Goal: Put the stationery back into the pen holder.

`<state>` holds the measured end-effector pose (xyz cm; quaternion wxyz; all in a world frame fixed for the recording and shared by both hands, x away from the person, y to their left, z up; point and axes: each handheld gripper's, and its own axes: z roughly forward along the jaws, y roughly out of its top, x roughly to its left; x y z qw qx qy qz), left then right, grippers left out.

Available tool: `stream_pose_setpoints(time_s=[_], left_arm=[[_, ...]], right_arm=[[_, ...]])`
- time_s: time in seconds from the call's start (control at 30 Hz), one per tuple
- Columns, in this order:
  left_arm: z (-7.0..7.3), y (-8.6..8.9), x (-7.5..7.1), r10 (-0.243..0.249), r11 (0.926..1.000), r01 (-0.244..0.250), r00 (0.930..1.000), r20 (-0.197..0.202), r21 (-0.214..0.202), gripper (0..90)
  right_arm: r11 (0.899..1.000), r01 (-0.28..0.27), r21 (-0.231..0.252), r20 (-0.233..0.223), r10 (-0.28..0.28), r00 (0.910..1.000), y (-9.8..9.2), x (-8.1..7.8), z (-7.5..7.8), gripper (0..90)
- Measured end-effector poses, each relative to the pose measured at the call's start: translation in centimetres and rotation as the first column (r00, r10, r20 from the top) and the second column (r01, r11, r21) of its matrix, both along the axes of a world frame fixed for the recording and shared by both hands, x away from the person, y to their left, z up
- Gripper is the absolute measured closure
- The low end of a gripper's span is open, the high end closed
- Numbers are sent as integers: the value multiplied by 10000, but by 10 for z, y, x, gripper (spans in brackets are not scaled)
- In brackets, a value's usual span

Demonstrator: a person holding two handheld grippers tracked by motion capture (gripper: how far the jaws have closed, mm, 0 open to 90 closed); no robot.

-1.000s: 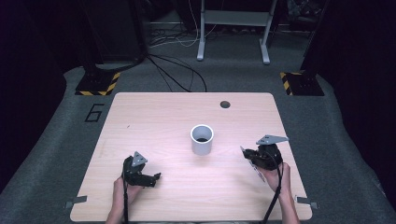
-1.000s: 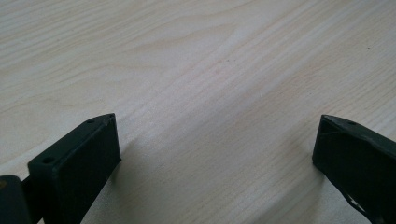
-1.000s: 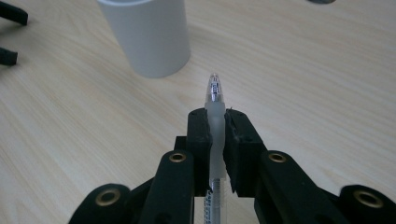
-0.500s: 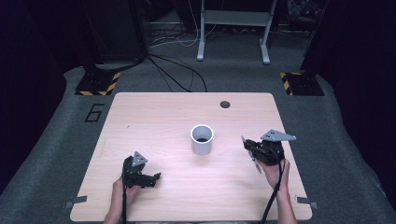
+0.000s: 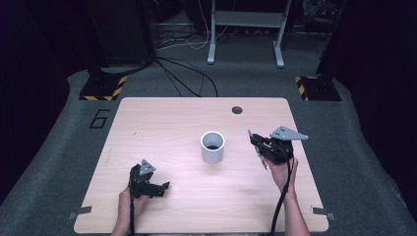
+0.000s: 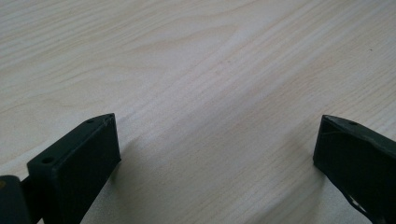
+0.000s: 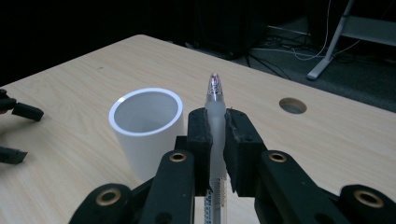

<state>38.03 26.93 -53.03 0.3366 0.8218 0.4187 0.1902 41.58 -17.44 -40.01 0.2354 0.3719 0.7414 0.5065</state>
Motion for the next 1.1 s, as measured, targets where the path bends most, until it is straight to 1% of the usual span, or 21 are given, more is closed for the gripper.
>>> stream_pose_setpoints(time_s=[0.07,0.1,0.13,0.17,0.23,0.27,0.33,0.37,0.5,0.53,0.63,0.67,0.7,0.8,0.83,0.97,1.03,1.07,1.1], left_arm=[[1,0,-1,31,10000,-31,10000,-72,32,4],[0,0,-1,91,10000,-91,10000,4,-10,4],[1,0,-1,12,10000,-12,9999,-127,-5,4],[0,0,-1,76,10000,-76,10000,40,-59,4],[0,0,-1,26,10000,-26,10000,7,-22,4],[0,0,-1,41,10000,-41,10000,15,-43,4],[-1,0,-1,84,9999,-84,10000,37,-67,4],[0,0,-1,41,10000,-41,10000,12,-71,4],[0,0,-1,17,10000,-17,10000,-6,-68,3],[-1,0,-1,34,10000,-34,10000,26,-84,3],[-1,0,-1,69,9999,-69,10000,42,-83,3],[-1,0,-1,75,9999,-75,10000,32,-83,3],[-1,0,-1,80,9999,-80,10000,34,-81,4],[-1,0,-1,76,10000,-75,10000,63,-51,4],[-1,0,-1,65,10000,-65,10000,70,-40,4],[-1,0,-1,60,10000,-60,10000,72,-39,4],[-1,0,-1,50,10000,-50,10000,67,-40,4],[-1,0,-1,55,10000,-55,10000,65,-45,4],[-1,0,-1,54,10000,-53,10000,66,-41,4]], right_arm=[[9999,-77,132,90,75,9999,4,6,2,809],[9997,-45,248,129,42,9999,5,7,2,809],[9996,-118,275,159,114,9998,6,10,3,809],[9994,-125,325,252,117,9996,10,13,5,809],[9995,-140,278,295,132,9995,11,14,6,809],[9991,-168,382,309,157,9994,13,16,7,809],[9985,-194,509,485,169,9987,15,20,10,809],[9972,-231,707,657,184,9977,16,23,14,809],[9967,-272,765,767,213,9968,20,27,18,809],[9966,-298,771,908,228,9956,22,29,20,809],[9956,-394,854,1009,307,9944,28,34,24,809],[9956,-394,854,1009,307,9944,28,34,24,809],[9949,-402,922,1134,296,9931,32,37,24,809],[9948,-482,897,1102,382,9932,35,41,25,808],[9940,-513,965,1172,398,9923,37,44,25,809],[9936,-532,993,1274,404,9910,40,46,27,808],[9925,-491,1121,1394,332,9897,42,49,29,808],[9923,-528,1121,1341,375,9903,42,50,29,808],[9921,-539,1135,1423,375,9891,43,52,29,808]])
